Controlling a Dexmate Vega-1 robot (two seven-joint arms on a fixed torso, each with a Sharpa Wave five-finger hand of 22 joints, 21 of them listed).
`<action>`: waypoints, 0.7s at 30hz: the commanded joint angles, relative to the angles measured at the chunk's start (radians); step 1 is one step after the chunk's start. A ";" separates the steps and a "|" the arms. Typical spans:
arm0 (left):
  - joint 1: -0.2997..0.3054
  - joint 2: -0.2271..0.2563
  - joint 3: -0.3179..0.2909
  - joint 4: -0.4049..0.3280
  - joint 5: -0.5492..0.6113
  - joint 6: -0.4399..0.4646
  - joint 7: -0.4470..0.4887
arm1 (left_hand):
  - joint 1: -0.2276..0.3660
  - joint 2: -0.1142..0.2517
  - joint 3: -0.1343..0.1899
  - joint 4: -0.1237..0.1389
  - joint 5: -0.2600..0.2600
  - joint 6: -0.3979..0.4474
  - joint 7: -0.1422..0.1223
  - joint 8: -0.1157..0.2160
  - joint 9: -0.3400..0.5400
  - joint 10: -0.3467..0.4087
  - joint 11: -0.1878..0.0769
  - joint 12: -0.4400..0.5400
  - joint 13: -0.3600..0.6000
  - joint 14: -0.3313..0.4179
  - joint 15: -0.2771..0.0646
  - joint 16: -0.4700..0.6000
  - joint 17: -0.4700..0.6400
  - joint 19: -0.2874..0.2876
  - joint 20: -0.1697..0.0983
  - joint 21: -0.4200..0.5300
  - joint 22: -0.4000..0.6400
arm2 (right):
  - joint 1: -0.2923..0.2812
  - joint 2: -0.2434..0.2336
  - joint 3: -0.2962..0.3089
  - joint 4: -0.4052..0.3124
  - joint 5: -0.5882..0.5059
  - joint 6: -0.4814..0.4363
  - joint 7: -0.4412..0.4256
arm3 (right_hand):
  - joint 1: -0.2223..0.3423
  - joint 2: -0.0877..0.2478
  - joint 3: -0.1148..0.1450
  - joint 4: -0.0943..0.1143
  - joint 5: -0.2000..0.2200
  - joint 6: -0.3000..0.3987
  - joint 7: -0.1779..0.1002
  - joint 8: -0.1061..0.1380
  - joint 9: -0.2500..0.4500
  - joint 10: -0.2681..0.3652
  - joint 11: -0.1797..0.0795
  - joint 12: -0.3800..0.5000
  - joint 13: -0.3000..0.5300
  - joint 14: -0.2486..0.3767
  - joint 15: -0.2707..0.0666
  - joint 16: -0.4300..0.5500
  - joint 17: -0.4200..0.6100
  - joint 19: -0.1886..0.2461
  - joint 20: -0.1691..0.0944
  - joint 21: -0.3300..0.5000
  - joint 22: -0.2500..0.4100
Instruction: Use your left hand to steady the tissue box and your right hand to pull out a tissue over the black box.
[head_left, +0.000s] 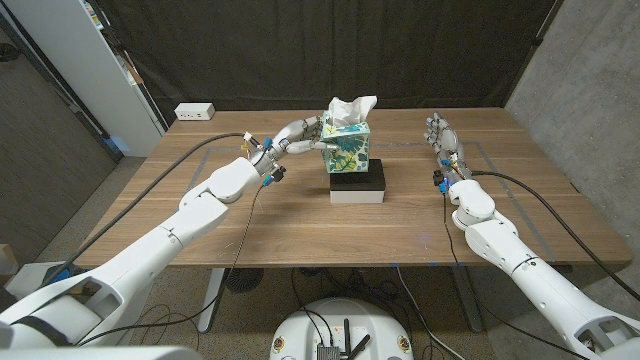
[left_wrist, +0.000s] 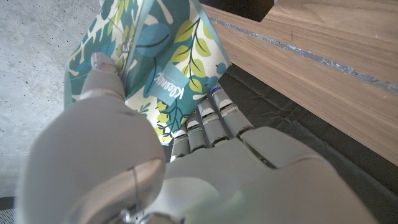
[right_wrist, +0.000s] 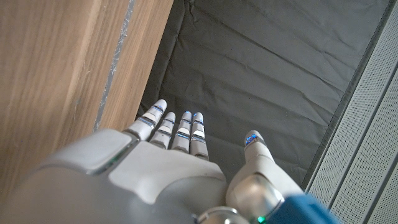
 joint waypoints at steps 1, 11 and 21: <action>-0.001 0.018 -0.013 -0.032 -0.027 0.027 -0.021 | -0.005 0.002 0.010 -0.002 -0.002 0.013 0.000 0.006 0.005 0.007 -0.004 -0.006 0.004 0.008 -0.100 -0.006 0.002 0.003 -0.010 -0.004 0.004 | -0.003 0.001 0.001 -0.001 0.002 0.001 0.000 | 0.001 0.006 0.003 -0.006 0.004 0.007 -0.002 -0.001 0.003 0.004 0.003 -0.001 0.001 0.002 0.001 -0.005 0.003 0.000 0.004 -0.003 0.004; -0.010 0.016 -0.010 -0.022 -0.026 0.026 -0.026 | -0.008 0.005 0.013 -0.002 -0.001 0.013 0.001 0.007 0.005 0.008 -0.004 -0.009 0.005 0.008 -0.100 -0.009 0.002 0.002 -0.009 -0.008 0.004 | -0.008 0.000 0.004 -0.006 0.001 0.004 -0.004 | 0.001 0.007 0.003 -0.007 0.005 0.007 -0.001 -0.002 0.003 0.004 0.002 -0.001 0.001 0.002 0.002 -0.005 0.003 0.001 0.002 -0.003 0.004; -0.013 0.015 -0.009 -0.020 -0.030 0.030 -0.028 | -0.010 0.004 0.015 -0.002 -0.002 0.019 0.001 0.011 0.006 0.010 -0.002 -0.011 0.006 0.008 -0.100 -0.011 0.002 0.000 -0.011 -0.013 0.004 | -0.033 -0.005 0.013 -0.028 0.002 0.009 -0.015 | 0.002 0.009 0.003 -0.008 0.005 0.007 -0.002 -0.002 0.003 0.003 0.002 -0.002 0.001 0.002 0.002 -0.005 0.003 0.001 0.002 -0.003 0.004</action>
